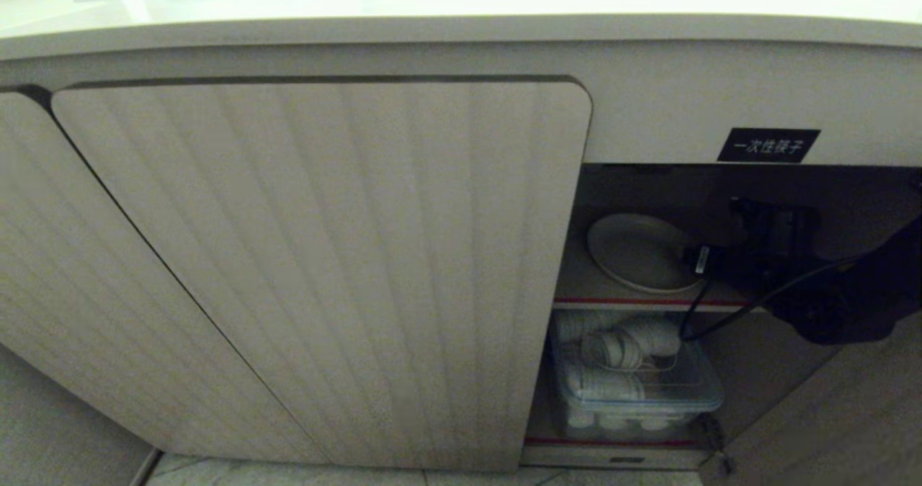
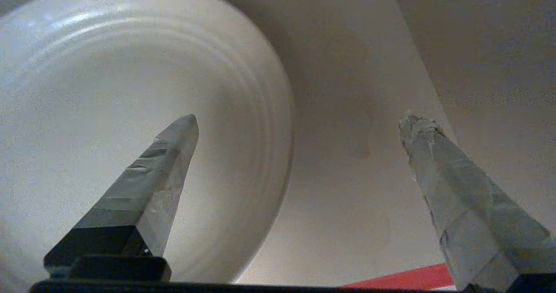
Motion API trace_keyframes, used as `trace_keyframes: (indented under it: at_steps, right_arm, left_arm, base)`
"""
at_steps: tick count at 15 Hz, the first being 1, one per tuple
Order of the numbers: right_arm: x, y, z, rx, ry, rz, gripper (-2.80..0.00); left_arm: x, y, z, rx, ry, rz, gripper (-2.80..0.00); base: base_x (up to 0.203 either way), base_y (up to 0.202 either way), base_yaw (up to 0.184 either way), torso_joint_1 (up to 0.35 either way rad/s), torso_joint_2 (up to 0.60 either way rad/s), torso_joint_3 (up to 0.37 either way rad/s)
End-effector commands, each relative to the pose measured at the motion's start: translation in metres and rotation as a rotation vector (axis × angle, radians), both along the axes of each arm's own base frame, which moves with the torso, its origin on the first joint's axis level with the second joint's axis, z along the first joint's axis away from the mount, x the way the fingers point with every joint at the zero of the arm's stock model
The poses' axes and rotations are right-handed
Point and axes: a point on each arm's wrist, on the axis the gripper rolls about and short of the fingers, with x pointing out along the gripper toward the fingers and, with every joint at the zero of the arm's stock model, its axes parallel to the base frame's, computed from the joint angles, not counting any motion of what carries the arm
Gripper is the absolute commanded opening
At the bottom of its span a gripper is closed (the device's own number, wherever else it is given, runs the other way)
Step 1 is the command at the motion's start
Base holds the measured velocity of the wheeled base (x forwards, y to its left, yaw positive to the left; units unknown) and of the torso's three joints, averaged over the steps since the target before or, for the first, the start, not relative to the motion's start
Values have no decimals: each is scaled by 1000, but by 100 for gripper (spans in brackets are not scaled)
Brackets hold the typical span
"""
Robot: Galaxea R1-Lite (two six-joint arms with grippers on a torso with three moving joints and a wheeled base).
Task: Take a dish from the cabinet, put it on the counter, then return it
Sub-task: Take the plate from the cabinet
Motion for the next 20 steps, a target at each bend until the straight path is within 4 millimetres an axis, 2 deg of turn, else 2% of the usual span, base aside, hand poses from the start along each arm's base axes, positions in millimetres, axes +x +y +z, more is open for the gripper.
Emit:
trace_keyframes:
  at_steps: [1,20]
  right_arm:
    - [1,0,-1,-1,13,-1,0]
    - [8,1,3,24,94,10,0]
  left_arm:
    - [0,0,0,0,0,0,-280]
    - [0,0,0,0,0,0,-280]
  base:
    - [0,0,0,0,0,0]
    - [0,0,0,0,0,0]
